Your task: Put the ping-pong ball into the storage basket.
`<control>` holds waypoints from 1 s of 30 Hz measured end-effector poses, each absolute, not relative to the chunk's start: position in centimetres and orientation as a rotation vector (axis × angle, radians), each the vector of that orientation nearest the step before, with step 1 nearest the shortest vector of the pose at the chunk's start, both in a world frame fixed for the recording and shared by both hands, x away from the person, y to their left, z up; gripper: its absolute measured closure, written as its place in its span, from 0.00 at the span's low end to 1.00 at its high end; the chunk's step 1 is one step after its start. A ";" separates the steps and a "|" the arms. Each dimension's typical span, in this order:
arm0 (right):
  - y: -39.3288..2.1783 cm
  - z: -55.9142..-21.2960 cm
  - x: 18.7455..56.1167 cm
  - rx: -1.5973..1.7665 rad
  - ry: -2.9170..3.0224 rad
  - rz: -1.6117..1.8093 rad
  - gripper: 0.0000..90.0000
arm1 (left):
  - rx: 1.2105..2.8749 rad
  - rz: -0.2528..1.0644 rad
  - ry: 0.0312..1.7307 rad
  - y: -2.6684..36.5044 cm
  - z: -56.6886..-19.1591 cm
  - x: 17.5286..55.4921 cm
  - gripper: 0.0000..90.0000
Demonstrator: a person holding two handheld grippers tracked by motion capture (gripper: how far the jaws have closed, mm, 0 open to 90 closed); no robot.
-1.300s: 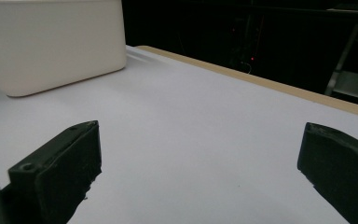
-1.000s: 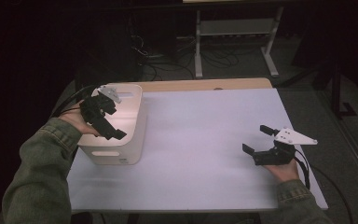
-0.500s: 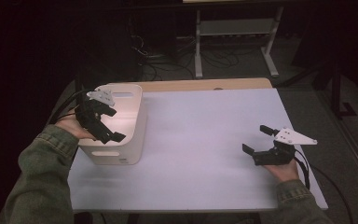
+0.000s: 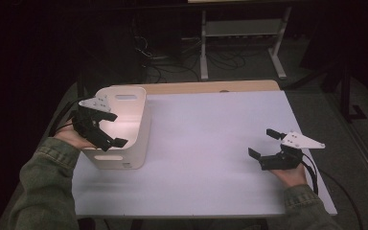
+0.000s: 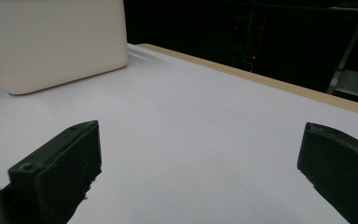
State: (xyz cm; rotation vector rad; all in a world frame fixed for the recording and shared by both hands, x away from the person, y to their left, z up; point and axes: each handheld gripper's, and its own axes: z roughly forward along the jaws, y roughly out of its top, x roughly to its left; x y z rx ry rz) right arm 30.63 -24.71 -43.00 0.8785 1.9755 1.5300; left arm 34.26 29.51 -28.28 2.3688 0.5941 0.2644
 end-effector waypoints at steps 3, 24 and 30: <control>-24.7 -43.0 30.6 0.877 1.975 1.529 0.00 | 2.335 0.271 0.602 30.0 -28.4 34.1 0.00; -24.8 -42.9 30.6 0.875 1.972 1.530 0.00 | 2.129 0.389 0.641 31.6 -29.1 32.1 0.00; -24.8 -42.9 30.5 0.871 1.971 1.524 0.00 | 2.080 0.431 0.639 32.0 -29.1 31.4 0.00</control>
